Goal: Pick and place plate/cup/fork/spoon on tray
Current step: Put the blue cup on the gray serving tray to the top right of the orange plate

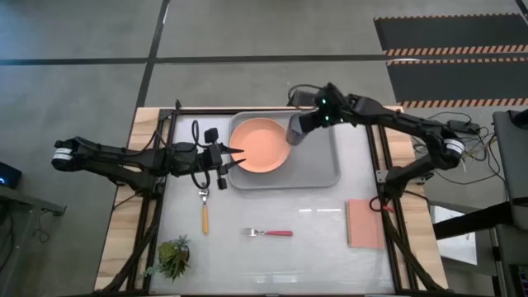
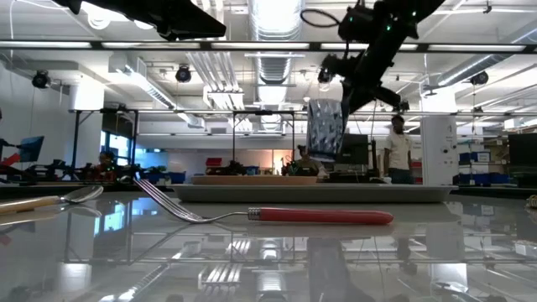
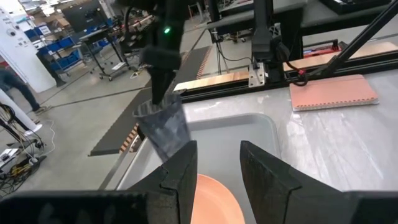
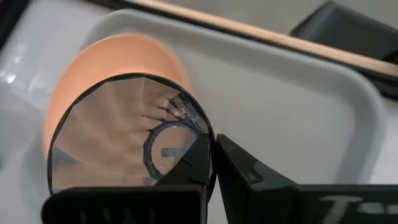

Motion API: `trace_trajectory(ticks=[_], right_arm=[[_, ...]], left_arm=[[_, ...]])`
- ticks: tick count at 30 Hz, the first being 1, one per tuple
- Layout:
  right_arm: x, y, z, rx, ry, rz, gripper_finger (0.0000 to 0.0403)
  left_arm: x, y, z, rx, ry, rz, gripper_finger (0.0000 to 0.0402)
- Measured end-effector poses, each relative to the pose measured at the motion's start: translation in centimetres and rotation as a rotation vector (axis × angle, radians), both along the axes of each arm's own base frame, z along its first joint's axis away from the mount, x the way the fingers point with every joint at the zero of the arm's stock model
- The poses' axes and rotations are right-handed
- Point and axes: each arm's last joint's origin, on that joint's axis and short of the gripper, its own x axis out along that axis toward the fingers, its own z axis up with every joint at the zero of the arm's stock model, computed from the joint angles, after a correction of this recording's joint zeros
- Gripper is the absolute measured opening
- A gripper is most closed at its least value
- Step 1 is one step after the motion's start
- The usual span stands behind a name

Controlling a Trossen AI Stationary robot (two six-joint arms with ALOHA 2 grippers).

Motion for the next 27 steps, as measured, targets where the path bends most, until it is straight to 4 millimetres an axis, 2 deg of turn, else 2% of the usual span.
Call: trace_trajectory(ticks=[8,14,20,27], right_arm=[[-1.1,-4.3,-2.2,0.028,0.077,-0.09,0.0009],[-2.4,-6.4,-3.3,0.053,0.103,-0.123,0.0009],[-3.3,-7.5,-3.6,0.047,0.126,-0.158,0.0009],[-3.5,-7.7,-3.7,-0.002,0.162,-0.178,0.0009]], left_arm=[[0.0,0.0,0.0,0.0,0.0,0.0,0.0105],[0.0,0.0,0.0,-0.001,0.001,0.0,0.0105],[0.0,0.0,0.0,-0.001,0.002,0.0,0.0105],[-0.1,0.0,-0.7,0.0,0.02,-0.001,0.0105]])
